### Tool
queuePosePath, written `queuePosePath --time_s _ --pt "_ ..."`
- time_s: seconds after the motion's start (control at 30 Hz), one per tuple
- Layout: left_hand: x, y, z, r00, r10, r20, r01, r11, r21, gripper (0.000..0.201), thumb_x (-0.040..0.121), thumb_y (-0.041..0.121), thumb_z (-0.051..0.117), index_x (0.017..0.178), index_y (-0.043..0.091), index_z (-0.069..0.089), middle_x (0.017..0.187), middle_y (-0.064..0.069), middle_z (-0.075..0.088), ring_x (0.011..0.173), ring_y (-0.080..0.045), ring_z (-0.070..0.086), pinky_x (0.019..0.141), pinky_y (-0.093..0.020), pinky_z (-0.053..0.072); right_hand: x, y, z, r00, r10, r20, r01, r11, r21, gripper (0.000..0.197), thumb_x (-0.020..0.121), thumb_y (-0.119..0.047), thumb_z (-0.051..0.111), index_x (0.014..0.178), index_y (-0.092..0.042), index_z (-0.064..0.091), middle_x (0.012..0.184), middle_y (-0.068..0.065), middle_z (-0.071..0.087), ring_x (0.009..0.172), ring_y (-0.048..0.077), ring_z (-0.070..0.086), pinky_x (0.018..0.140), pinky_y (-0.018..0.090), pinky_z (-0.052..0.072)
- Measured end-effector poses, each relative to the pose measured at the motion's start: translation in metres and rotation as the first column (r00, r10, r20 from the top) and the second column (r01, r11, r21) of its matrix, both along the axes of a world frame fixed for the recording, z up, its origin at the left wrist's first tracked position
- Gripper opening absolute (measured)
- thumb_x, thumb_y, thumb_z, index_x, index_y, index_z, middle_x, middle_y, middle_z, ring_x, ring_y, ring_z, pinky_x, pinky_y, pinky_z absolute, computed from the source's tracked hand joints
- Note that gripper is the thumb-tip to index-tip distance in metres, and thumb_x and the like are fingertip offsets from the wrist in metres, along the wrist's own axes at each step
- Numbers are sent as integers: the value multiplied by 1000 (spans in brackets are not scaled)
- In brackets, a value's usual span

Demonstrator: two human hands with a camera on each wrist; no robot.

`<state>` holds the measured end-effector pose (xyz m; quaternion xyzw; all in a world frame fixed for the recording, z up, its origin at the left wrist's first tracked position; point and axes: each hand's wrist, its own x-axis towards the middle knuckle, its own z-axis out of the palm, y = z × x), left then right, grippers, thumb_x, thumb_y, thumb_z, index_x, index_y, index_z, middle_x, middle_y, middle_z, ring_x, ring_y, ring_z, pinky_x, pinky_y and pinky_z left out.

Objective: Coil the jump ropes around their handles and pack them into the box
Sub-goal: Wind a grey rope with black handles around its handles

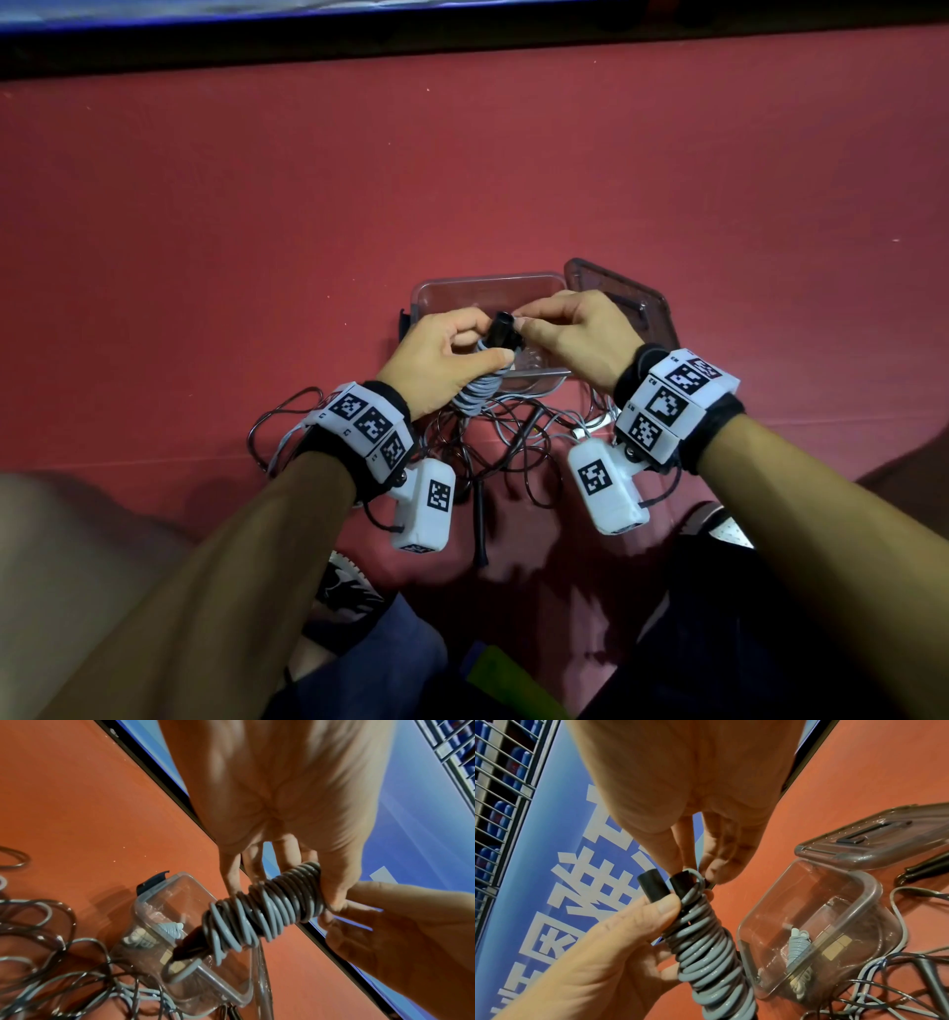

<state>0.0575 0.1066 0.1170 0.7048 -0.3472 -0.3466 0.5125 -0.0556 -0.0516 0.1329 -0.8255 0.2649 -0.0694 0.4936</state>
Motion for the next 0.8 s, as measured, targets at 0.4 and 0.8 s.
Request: queuePosePath --time_s 0.4,0.8 --pt "-2 2 -4 999 -12 -40 13 1000 19 37 83 26 79 116 25 65 104 -1 78 105 -18 73 105 -49 51 -2 3 -1 996 83 40 -79 994 -74 21 93 -16 68 113 -16 75 105 11 65 93 26 66 92 46 52" --pt "-3 -1 -9 996 -27 -84 31 998 52 35 83 21 80 114 27 64 106 -1 78 104 -14 72 106 -45 50 -4 9 -6 986 163 30 -147 944 -294 22 93 -9 63 112 -13 75 98 1 62 90 21 62 87 37 50"
